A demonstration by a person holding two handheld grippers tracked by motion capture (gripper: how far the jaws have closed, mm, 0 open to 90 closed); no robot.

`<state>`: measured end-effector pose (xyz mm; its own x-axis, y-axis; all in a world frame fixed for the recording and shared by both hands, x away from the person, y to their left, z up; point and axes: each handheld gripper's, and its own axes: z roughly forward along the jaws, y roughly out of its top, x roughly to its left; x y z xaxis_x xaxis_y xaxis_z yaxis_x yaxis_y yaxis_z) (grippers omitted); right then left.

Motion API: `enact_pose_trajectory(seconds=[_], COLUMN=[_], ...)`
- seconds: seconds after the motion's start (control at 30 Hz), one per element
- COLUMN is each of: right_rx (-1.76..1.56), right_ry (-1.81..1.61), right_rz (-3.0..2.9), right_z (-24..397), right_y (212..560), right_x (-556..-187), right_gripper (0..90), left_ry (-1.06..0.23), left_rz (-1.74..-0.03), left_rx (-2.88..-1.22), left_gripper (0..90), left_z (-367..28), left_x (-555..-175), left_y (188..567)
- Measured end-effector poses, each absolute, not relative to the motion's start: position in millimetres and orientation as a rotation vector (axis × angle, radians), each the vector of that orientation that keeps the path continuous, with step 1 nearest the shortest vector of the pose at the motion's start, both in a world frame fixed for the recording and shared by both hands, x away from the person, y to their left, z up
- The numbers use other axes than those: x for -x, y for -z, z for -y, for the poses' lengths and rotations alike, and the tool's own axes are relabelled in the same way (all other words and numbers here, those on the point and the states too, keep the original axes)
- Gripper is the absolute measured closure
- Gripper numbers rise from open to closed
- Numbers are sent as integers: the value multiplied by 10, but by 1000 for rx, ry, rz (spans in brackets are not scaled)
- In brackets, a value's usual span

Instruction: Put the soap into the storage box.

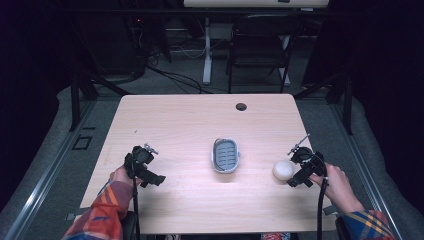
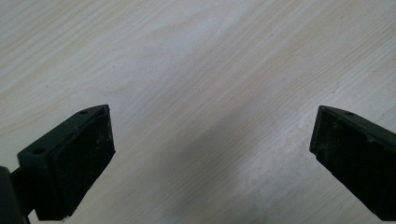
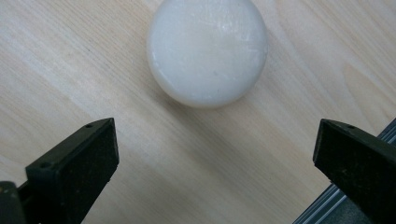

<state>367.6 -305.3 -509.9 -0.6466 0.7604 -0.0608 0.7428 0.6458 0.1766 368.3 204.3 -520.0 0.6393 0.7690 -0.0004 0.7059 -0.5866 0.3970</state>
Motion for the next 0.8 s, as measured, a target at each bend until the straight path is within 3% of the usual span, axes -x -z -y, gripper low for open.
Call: enact_pose_trajectory(seconds=[0.8], right_rx=[-1189], right_ry=[-101], right_rz=[-2838], right_z=[2728], right_y=[5228], right_x=[-4107], right_gripper=[0], left_ry=[-236], left_rz=[-1154], left_rx=[-2496], left_gripper=[0], left_z=[-2038], left_x=[-3684], left_y=[5199])
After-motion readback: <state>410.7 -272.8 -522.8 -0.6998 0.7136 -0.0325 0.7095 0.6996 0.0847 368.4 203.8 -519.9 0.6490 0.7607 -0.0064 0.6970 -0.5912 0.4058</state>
